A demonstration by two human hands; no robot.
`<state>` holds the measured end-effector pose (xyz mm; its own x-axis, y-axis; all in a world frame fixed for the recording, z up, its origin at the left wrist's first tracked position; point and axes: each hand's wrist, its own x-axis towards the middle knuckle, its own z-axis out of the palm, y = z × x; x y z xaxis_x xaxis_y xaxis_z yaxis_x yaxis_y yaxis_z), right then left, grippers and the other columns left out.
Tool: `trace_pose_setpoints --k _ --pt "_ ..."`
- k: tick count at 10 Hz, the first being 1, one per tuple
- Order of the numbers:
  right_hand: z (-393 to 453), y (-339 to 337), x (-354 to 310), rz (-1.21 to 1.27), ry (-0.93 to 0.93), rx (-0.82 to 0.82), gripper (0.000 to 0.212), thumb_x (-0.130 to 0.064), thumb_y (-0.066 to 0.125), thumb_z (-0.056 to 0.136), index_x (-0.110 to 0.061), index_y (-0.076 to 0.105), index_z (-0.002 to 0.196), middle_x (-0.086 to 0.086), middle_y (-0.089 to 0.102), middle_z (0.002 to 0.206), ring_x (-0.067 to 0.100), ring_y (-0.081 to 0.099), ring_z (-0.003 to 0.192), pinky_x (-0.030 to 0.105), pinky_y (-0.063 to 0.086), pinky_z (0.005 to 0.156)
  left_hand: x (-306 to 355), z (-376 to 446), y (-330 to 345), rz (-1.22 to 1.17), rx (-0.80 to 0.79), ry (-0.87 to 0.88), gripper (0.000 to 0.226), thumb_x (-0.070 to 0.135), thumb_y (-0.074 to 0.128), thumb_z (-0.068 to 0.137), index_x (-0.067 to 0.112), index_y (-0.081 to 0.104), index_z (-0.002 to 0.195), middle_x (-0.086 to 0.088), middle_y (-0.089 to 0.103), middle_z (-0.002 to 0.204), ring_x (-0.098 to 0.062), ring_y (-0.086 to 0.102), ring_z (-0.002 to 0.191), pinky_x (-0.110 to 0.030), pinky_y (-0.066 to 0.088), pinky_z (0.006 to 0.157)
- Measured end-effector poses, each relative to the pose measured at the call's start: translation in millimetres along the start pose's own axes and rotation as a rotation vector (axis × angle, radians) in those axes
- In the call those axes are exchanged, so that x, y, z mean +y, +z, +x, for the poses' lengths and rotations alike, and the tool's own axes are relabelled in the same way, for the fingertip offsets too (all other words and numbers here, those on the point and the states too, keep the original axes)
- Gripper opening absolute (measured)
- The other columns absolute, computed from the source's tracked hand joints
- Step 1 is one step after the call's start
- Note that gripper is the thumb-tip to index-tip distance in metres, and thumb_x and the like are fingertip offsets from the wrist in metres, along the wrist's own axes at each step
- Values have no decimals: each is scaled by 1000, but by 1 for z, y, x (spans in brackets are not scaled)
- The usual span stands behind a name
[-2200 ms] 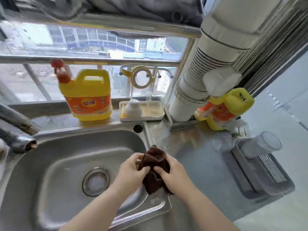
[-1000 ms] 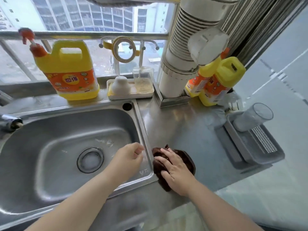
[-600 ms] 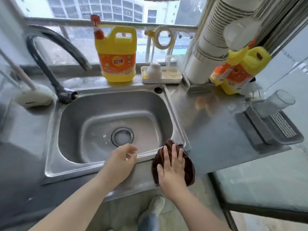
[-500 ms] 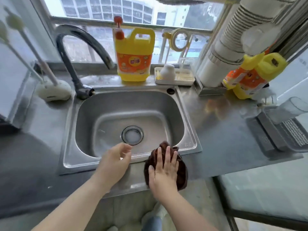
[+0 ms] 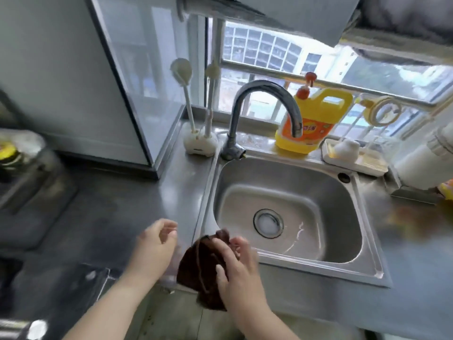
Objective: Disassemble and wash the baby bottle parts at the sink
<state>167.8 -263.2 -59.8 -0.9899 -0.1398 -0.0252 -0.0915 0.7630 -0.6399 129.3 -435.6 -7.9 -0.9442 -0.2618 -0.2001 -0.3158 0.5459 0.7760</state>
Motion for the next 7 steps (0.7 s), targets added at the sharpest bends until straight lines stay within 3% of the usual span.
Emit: trace_pose_setpoints --k 1,2,4,5,6,7 --pt "9 9 2 -109 -137 -241 39 -25 47 71 -28 65 105 -3 46 100 13 59 80 4 35 72 -12 5 -13 -26 25 -24 15 7 56 90 20 63 95 6 66 94 -10 60 91 -15 39 70" --pt "36 24 -31 -101 -214 -387 44 -14 46 87 -17 51 131 6 41 119 19 50 102 16 37 85 -18 12 -21 -43 57 -36 15 8 57 89 22 62 92 7 67 93 -9 62 91 -16 40 72" --pt "127 47 -74 -1 25 -366 49 -11 42 90 -10 30 138 9 28 135 28 51 106 26 41 84 -20 36 -32 -24 134 -70 16 8 57 89 23 63 91 8 68 93 -6 62 87 -9 39 67" --pt "179 34 -68 -29 117 -381 55 -11 40 91 -7 23 143 11 23 141 29 45 117 26 38 92 -16 51 -28 15 136 -83 17 8 57 88 24 62 93 6 67 97 -4 61 87 -4 37 67" --pt "206 17 -57 1 39 -484 59 -16 42 94 -14 20 149 11 29 144 24 41 127 23 34 100 -4 67 -17 70 95 -59 20 9 57 88 25 60 100 5 63 104 -1 58 88 -8 37 71" --pt "200 -20 -41 134 -22 -484 54 -15 50 91 -20 37 143 2 49 135 13 53 116 17 38 98 19 82 -3 136 48 2 26 13 56 89 20 59 114 5 57 111 -6 55 98 -14 37 82"
